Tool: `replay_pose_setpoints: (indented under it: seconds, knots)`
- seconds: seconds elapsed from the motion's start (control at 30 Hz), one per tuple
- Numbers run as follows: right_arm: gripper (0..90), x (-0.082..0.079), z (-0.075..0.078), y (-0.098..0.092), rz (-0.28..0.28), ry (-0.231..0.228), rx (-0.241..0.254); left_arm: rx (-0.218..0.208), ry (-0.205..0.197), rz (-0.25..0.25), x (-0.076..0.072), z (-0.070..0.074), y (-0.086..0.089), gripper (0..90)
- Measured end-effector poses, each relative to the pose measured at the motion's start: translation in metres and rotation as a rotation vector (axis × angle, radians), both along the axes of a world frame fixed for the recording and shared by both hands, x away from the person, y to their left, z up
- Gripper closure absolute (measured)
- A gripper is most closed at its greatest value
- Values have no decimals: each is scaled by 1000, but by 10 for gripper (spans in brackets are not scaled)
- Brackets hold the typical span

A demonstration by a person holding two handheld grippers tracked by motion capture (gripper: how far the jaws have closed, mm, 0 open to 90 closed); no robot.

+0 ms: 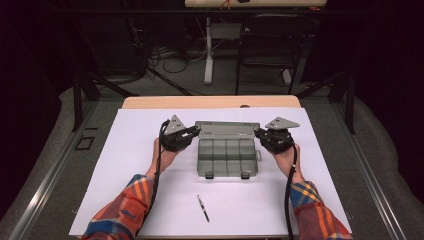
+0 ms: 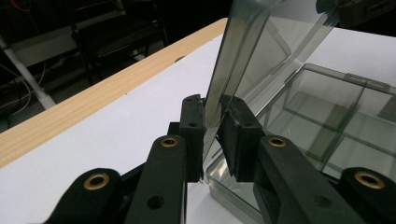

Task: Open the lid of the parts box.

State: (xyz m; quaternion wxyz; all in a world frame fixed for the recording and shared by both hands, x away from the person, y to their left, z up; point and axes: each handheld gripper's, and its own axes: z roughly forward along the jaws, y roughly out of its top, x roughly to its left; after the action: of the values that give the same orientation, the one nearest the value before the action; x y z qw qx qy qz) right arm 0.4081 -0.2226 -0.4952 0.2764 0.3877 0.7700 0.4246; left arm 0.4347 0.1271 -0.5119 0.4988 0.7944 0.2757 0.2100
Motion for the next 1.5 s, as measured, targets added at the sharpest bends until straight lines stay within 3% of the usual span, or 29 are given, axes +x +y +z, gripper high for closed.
replay_pose_setpoints:
  seconds: [0.4,0.67,0.93,1.23,1.5]
  knots:
    - [825,11,-7,3,-38,30,5,3,10,26,10,-8,-3,809]
    - [834,18,-17,4,-73,51,33,-1,19,47,16,-13,-6,809]
    - [842,25,-28,5,-90,99,13,21,31,66,22,-16,-9,800]
    - [840,29,-34,6,-102,114,8,54,58,78,28,-28,-12,785]
    - [821,32,-39,7,-103,125,0,111,65,91,30,-34,-17,747]
